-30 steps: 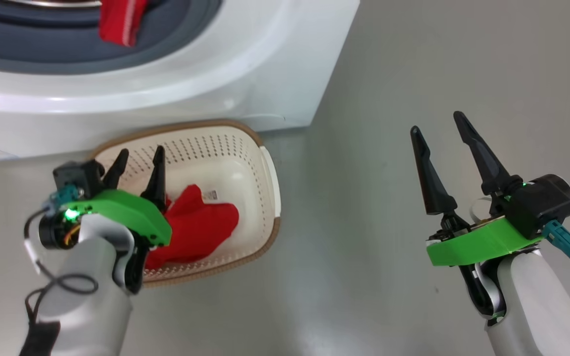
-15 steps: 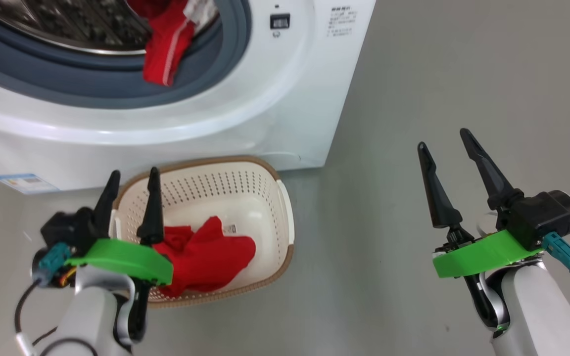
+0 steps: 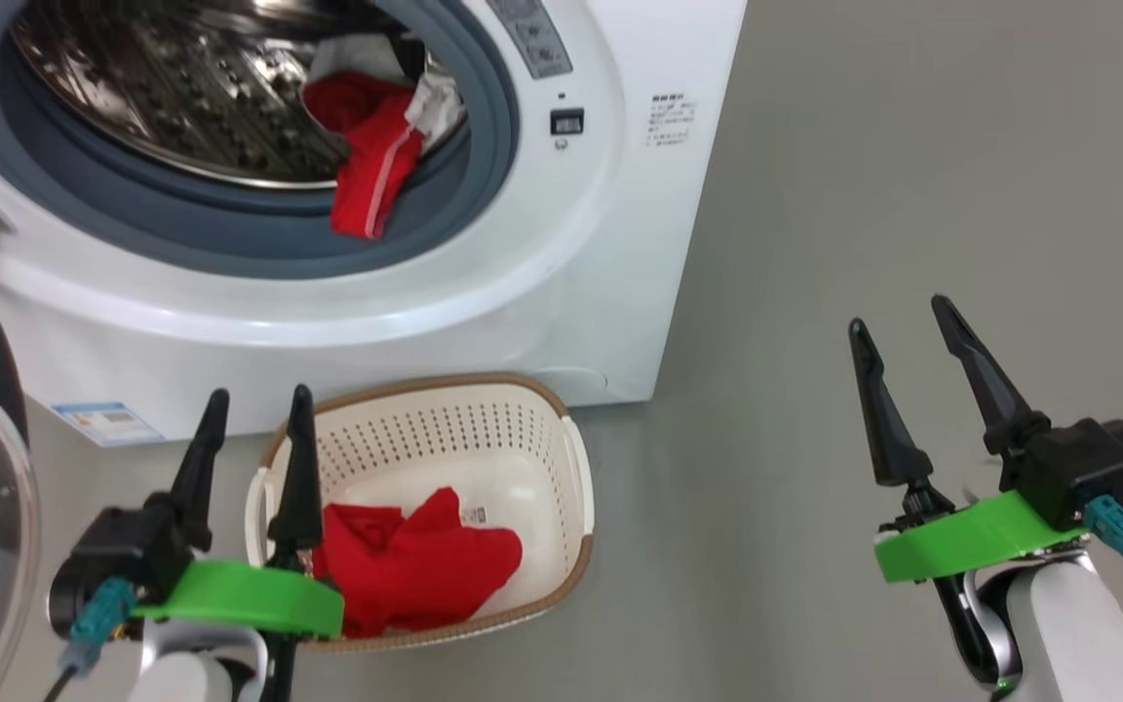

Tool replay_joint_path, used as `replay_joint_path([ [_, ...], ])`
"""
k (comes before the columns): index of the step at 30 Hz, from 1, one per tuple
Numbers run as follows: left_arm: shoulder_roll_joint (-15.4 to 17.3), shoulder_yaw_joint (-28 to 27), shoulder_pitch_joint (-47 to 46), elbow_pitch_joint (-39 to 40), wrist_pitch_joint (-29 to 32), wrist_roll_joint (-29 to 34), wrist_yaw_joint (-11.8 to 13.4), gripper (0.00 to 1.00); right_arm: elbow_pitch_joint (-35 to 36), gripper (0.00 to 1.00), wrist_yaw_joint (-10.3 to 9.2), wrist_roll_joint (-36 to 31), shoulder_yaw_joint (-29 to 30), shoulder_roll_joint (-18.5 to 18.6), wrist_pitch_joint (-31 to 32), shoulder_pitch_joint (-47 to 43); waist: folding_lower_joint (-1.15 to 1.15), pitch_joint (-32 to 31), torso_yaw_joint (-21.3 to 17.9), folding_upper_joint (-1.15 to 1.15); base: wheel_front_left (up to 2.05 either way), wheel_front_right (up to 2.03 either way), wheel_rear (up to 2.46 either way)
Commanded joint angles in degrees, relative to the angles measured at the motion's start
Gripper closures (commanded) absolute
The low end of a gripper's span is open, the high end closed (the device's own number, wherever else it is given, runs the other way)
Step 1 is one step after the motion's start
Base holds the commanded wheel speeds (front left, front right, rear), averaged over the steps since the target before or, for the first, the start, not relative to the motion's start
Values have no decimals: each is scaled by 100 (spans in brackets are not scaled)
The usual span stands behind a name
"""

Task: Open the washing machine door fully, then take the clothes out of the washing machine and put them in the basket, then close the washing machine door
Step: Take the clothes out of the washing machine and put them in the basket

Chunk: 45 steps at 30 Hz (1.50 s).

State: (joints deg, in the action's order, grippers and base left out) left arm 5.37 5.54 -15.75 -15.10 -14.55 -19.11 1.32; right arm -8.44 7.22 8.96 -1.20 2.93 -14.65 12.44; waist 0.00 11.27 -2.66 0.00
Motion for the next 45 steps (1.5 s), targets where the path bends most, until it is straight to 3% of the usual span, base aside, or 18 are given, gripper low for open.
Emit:
replay_joint_path([
  [1,132,-195,54,224,-43,58,50,0,164,0,26,-90,-89,-5,-35,-33,0,-137,10,0,0,0,0],
  [23,218,-248,1403,1541,207,-38,370,0,300,0,26,-329,92,-5,-35,-690,0,-811,-209,0,0,0,0],
  [45,379,-236,1307,1559,360,-129,384,0,351,0,26,-243,23,-5,-35,-740,0,-644,-195,0,0,0,0],
])
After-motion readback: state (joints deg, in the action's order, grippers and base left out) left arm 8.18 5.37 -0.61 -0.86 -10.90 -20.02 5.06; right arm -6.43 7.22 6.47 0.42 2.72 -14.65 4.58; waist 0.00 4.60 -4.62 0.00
